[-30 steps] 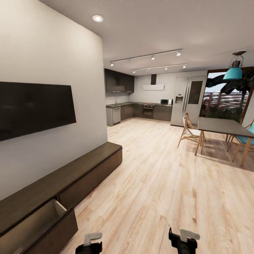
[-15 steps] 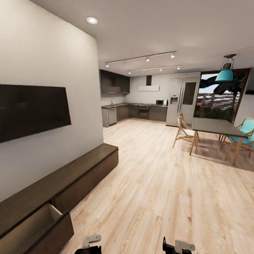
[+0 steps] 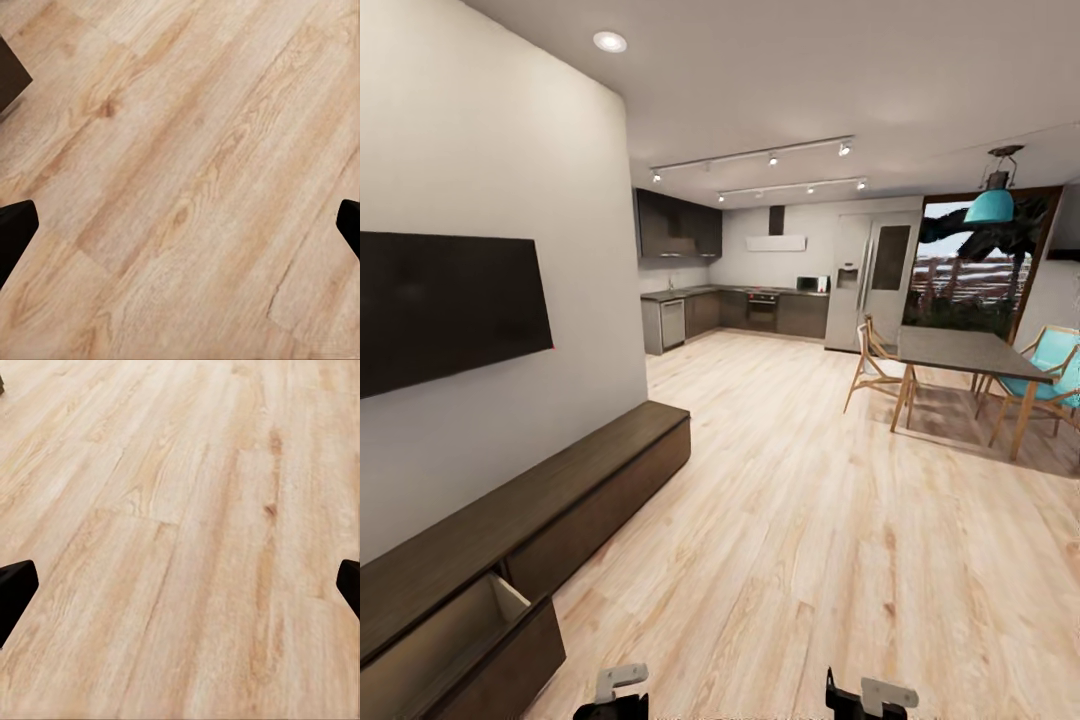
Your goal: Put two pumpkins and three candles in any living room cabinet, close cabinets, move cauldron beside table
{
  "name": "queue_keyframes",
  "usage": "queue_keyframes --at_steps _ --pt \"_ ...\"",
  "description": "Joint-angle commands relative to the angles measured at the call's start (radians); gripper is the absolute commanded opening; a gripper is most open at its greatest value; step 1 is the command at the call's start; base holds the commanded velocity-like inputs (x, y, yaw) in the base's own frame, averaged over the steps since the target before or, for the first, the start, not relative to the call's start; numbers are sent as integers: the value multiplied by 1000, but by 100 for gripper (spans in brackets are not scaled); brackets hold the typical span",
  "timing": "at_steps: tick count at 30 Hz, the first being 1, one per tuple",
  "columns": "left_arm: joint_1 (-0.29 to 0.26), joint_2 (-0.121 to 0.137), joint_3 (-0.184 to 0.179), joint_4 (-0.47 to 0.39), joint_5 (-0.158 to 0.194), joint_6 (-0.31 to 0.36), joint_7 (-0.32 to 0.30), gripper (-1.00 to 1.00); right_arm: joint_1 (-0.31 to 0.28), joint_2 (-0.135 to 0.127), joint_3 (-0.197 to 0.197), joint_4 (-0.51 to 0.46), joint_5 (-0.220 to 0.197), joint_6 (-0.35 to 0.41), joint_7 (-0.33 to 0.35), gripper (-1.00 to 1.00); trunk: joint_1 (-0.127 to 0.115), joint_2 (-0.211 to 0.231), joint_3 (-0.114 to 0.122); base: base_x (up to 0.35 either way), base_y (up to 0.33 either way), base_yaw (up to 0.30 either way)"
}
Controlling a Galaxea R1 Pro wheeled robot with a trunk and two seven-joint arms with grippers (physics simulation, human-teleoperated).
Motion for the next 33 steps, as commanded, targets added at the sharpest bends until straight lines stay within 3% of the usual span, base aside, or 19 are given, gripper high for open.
queue_keyframes --at_steps 1,18,33 --pt "-1 0 -8 0 7 -3 4 100 -1 0 9 1 -5 -2 -5 100 0 -1 -3 0 0 -121" --pt "-1 1 -7 0 7 -3 3 100 -1 3 12 4 1 -2 -2 100 0 -1 -27 0 0 -115" --pt "4 2 -6 2 8 -3 4 100 -1 2 6 4 -5 0 -3 100 0 -1 -44 0 0 55"
